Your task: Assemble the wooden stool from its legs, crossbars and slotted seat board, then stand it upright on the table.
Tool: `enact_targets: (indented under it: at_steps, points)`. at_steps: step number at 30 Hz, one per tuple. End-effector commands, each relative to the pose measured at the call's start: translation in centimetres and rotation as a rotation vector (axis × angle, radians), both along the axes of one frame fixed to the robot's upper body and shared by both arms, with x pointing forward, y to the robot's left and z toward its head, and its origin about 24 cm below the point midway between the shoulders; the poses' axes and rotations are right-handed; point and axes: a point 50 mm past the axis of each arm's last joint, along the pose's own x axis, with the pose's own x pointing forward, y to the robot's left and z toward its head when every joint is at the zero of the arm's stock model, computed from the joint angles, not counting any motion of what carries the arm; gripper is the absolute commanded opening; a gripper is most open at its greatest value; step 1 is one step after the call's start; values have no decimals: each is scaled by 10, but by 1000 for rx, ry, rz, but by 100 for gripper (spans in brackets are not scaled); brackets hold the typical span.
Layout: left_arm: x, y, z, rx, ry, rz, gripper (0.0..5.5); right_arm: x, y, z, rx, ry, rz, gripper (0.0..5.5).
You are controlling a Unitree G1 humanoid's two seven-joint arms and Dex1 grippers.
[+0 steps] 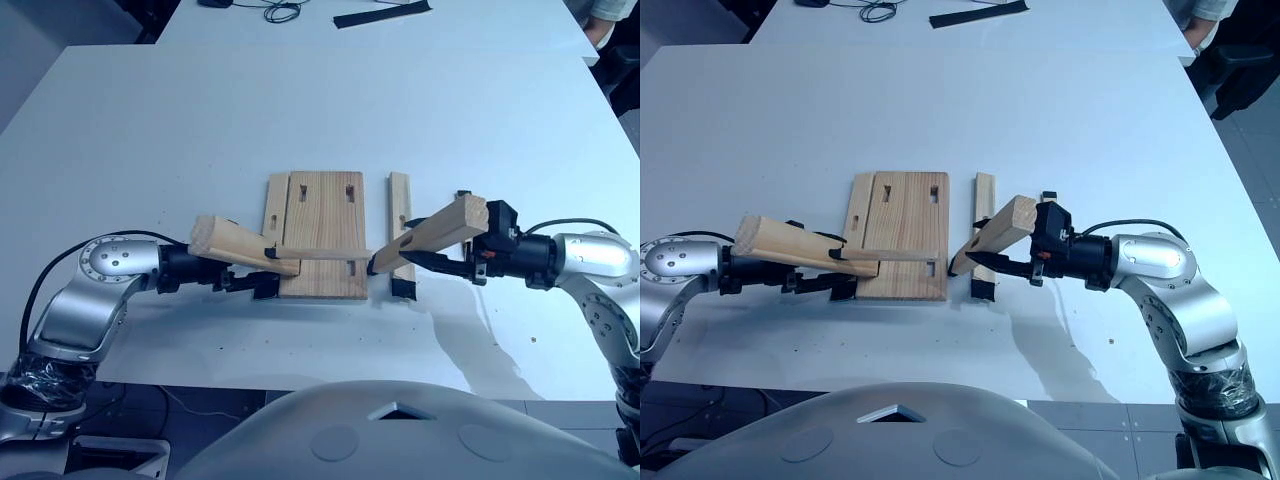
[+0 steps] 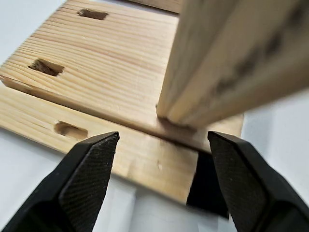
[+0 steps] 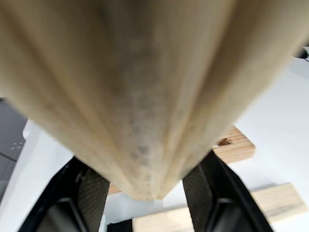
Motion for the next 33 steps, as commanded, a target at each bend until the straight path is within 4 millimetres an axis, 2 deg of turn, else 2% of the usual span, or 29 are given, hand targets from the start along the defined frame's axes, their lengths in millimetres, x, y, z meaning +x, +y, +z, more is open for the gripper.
enact_targets:
  at_steps: [1, 5, 10, 15, 23, 33]
  points:
    - [7, 3, 4, 11, -28, 18, 342, -7, 4, 0, 12, 25, 8, 201]
    - [8, 3, 5, 9, -31, 16, 342, -8, 2, 6, -2, -6, 3, 201]
    - [6, 6, 5, 21, -22, 7, 342, 2, -7, 27, -15, -91, -24, 201]
    - [8, 8, 9, 25, -24, -8, 342, 3, -1, 38, -5, -130, 4, 201]
    - [15, 8, 12, 28, -28, -32, 342, -2, 15, 31, 18, -110, 59, 201]
    - [19, 11, 14, 33, -19, -61, 342, -4, 21, 22, 27, -91, 67, 201]
